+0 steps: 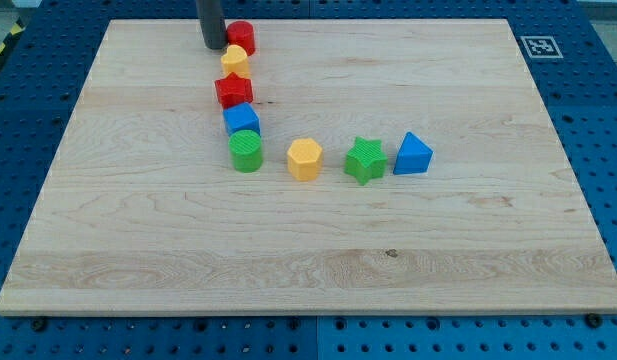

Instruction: Slightly push the heart to the right side

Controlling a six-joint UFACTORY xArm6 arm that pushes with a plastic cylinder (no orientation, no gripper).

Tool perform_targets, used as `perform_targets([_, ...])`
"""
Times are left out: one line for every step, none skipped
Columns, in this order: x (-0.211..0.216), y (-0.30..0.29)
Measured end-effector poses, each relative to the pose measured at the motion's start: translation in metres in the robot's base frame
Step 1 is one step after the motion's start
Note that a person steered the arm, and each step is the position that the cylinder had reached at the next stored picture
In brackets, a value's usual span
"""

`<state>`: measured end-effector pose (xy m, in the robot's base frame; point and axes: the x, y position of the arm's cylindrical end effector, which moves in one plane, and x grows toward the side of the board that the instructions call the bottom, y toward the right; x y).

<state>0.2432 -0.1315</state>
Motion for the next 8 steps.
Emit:
perform_targets([0.000,0.007])
perform_targets([0.000,-0.004])
perform_targets([0.001,-0.032])
perform_targets([0.015,-0.040])
perform_targets([0.035,-0.040])
perform_targets([0.050,-0.040])
perform_targets([0.052,-0.039])
perform_targets([0.052,-0.033])
